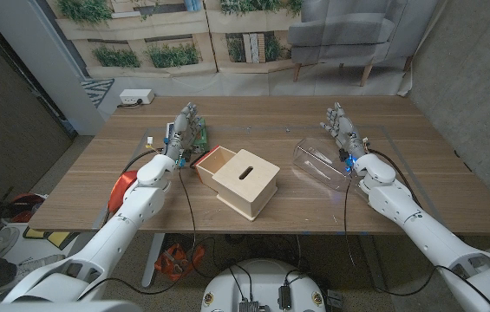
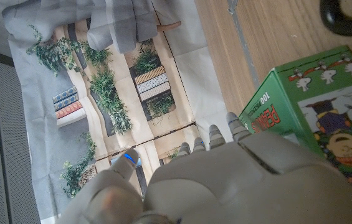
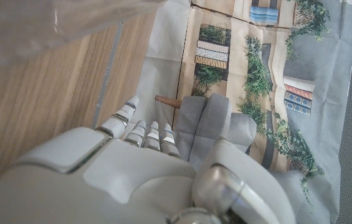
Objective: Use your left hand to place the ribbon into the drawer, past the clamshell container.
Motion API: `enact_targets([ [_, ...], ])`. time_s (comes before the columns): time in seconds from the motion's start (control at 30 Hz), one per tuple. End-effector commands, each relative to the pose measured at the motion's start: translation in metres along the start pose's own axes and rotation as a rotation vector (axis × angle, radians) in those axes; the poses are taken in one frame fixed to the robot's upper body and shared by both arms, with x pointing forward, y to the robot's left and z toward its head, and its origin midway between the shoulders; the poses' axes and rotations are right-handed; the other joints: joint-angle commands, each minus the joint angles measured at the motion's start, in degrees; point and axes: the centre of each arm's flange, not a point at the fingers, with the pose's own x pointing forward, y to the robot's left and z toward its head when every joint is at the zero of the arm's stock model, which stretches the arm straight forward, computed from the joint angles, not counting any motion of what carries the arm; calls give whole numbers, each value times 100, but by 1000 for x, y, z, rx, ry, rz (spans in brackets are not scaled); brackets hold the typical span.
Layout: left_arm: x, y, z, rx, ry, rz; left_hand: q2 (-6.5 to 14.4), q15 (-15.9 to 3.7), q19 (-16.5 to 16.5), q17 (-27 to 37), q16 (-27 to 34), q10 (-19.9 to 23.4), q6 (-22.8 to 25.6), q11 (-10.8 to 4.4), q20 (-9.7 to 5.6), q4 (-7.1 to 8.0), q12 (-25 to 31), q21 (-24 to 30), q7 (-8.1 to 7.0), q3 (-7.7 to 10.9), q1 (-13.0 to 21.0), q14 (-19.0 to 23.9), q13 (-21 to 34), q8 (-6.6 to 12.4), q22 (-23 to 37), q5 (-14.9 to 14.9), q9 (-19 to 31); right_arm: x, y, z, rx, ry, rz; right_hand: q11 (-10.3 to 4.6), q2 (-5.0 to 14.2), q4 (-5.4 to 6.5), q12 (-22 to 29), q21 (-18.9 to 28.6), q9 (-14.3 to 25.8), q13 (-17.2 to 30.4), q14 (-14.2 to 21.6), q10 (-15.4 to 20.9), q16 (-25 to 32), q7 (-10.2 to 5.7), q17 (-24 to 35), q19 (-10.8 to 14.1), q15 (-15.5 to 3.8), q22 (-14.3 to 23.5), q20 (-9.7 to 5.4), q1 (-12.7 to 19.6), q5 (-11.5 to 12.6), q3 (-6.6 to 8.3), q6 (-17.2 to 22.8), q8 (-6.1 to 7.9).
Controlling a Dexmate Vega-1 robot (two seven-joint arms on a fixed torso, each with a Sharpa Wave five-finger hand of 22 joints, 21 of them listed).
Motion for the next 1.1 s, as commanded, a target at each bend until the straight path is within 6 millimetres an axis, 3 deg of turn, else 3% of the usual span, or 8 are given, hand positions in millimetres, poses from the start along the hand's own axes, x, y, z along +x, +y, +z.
enact_targets([
  [0.03,-2,-2,15,85,-21,7,336,91,-237,8,48,-446,-16,33,155,-61,56,23,-62,16,100,-503,17,35,15,-30,29,0,-1,-2,3,-2,-1,10,51,19,20,35,24,24,14,47,27,-12,19,42,-41,11,-17,-15,30,54,64,33],
  [0.33,-9,-4,24,137,-19,13,421,203,-220,2,46,-362,38,95,269,-153,72,11,-43,124,237,-395,21,30,12,-42,32,-1,-1,-2,5,-7,1,-2,45,16,18,33,24,24,10,42,24,-10,18,41,-46,10,-16,-23,29,66,57,30],
  [0.5,-15,-5,31,194,-17,27,457,247,-459,1,20,-309,59,141,327,-234,73,-103,-62,248,379,-348,27,14,16,-78,36,-3,-1,0,7,-12,1,1,41,14,17,33,24,24,11,40,24,-11,18,42,-49,10,-17,-30,27,75,56,29],
  [1.1,-40,0,58,333,-17,53,376,315,-554,4,-9,-222,121,215,383,-355,87,-164,-73,321,514,-325,37,13,22,-149,40,-6,2,11,1,-37,22,9,16,4,23,38,24,24,18,58,24,-1,15,59,-36,10,-15,-52,20,94,62,31],
])
